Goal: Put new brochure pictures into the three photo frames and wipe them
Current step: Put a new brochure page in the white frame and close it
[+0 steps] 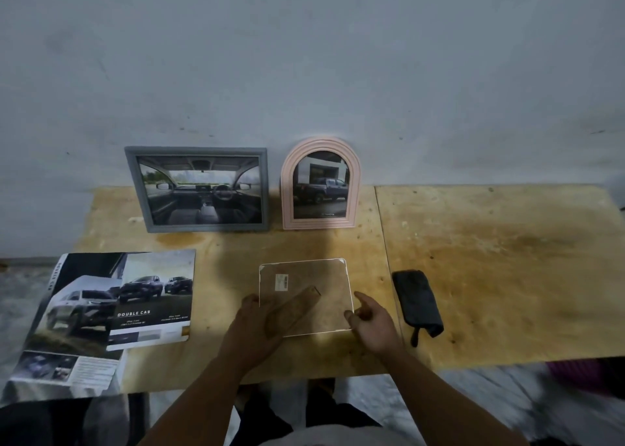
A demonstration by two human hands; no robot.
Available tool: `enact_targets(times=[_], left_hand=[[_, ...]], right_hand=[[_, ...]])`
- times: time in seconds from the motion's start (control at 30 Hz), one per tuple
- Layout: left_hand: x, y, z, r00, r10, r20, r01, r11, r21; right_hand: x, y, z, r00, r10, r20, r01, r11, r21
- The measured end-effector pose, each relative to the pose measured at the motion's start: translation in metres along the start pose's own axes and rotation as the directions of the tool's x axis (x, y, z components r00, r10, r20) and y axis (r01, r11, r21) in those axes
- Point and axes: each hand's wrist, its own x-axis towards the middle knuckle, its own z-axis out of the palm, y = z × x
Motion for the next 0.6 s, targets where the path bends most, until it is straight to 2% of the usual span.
enact_targets(times=[0.1,0.2,0.27,0.33,0.4,0.47,0.5,0.57,0.6], left_hand=[[-0.006,0.003,0.011,1.000,0.021,0.014,-0.022,0.998,0.056],[-0.004,0.006,0.011,0.998,0.059,-0.011,-0.056,0.978,0.203],[-0.001,0.011,0.005,0.979,0.172,-0.110,-0.125,0.932,0.342],[0.003,0.019,-0.005,0.932,0.302,-0.200,-0.178,0.862,0.474],[0.006,0.035,-0.019,0.871,0.391,-0.296,-0.201,0.835,0.512],[0.013,0.054,-0.032,0.847,0.394,-0.358,-0.226,0.875,0.427],[0.016,0.062,-0.036,0.851,0.361,-0.381,-0.236,0.912,0.335],[0.018,0.080,-0.043,0.884,0.231,-0.406,-0.228,0.972,0.057],[0.018,0.089,-0.045,0.902,0.154,-0.403,-0.211,0.972,-0.100]], right_hand=[[-0.002,-0.005,0.005,0.994,0.106,-0.015,-0.102,0.980,0.172],[-0.008,-0.024,0.000,0.989,0.132,-0.067,-0.100,0.929,0.357],[-0.011,-0.041,-0.015,0.994,0.093,-0.063,-0.051,0.871,0.489],[-0.010,-0.058,-0.039,0.998,0.047,0.031,-0.056,0.810,0.583],[0.000,-0.065,-0.065,0.997,0.035,0.070,-0.070,0.787,0.613],[0.011,-0.065,-0.089,0.997,0.075,-0.002,-0.060,0.822,0.566],[0.016,-0.061,-0.101,0.988,0.119,-0.098,-0.056,0.872,0.487],[0.027,-0.042,-0.121,0.939,0.164,-0.303,-0.079,0.958,0.274],[0.030,-0.029,-0.129,0.922,0.164,-0.349,-0.100,0.976,0.195]])
